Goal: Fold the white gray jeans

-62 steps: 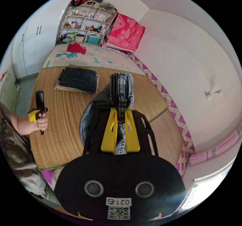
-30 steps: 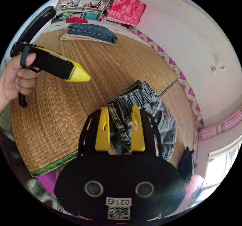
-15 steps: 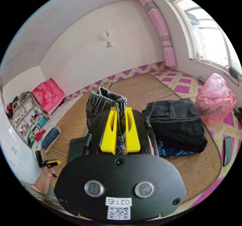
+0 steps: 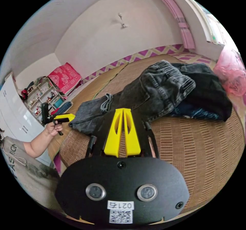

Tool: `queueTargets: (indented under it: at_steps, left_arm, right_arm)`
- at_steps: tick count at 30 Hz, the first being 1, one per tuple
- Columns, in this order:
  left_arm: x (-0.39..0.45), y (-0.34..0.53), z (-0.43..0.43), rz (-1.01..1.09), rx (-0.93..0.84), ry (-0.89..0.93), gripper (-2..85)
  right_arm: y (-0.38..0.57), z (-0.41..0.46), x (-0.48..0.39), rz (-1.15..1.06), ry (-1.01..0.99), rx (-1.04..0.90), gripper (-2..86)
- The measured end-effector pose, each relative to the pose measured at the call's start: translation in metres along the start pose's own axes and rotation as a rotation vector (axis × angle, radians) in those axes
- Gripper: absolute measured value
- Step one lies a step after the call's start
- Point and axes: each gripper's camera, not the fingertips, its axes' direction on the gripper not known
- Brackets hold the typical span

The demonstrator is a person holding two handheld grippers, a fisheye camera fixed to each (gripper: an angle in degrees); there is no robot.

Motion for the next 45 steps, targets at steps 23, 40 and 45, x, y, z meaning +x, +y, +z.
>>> queueTargets:
  at_steps: [23, 40, 45]
  left_arm:
    - [-0.057, 0.020, 0.085, -0.207, -0.042, 0.126, -0.2]
    - [-0.272, 0.537, -0.304, -0.809, 0.544, -0.185, -1.0]
    - [-0.337, 0.723, -0.264, -1.126, 0.411, -0.092, -1.0]
  right_arm:
    - [0.033, 0.134, -0.342, -0.129, 0.532, -0.223, -0.6]
    - [0.001, 0.146, -0.458, -0.103, 0.524, -0.290, -0.6]
    - [-0.006, 0.148, -0.475, -0.119, 0.534, -0.310, -0.6]
